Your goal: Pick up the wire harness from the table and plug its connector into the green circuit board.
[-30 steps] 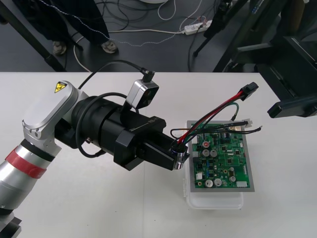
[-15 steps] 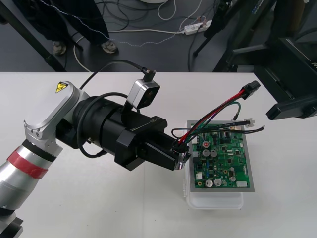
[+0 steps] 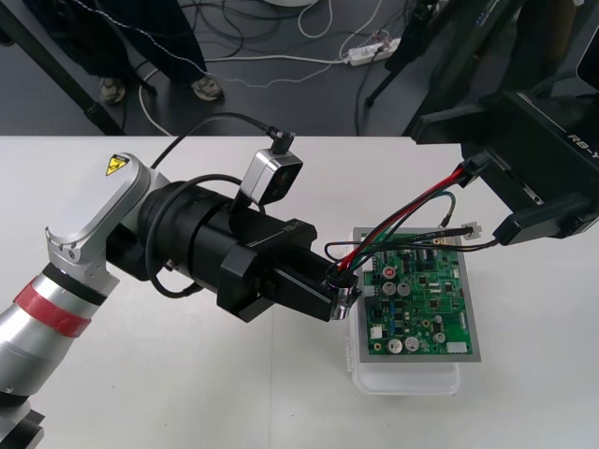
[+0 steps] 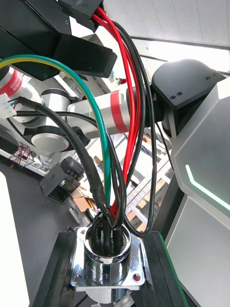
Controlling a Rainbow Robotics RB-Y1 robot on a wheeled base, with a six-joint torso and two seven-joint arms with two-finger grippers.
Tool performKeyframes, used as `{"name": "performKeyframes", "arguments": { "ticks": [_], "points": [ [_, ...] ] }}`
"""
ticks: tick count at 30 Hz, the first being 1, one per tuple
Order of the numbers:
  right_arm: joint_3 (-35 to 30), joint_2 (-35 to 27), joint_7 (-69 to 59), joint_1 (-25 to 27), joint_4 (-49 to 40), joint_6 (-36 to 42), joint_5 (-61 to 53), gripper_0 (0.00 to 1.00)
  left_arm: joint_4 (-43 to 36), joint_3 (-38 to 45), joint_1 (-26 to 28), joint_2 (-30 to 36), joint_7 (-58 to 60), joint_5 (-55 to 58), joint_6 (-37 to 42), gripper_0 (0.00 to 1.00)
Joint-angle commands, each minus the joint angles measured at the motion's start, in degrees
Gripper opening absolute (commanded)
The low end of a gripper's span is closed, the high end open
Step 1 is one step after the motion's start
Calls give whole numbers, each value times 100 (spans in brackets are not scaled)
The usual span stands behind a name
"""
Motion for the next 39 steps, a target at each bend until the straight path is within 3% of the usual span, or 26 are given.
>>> {"name": "performKeyframes", "arguments": {
  "ticks": [1,20,21,22,24,39],
  "points": [
    [65,68,-148,-174,-121,-33,-168,100,-206,-86,97,-144,374,110,-193,0],
    [65,95,-86,-182,-200,-33,-195,100,-197,-77,97,-109,383,162,-193,0],
    [65,121,-68,-174,-209,-33,-195,55,-206,-77,97,-100,383,171,-193,0],
    [57,139,-68,-174,-209,-33,-203,22,-206,-77,97,-82,383,171,-193,0],
    [65,183,-42,-182,-218,-33,-203,0,-206,-77,114,-65,383,189,-193,0],
    [65,271,2,-174,-218,-33,-195,0,-206,-77,158,-65,348,198,-193,0]
  ]
}}
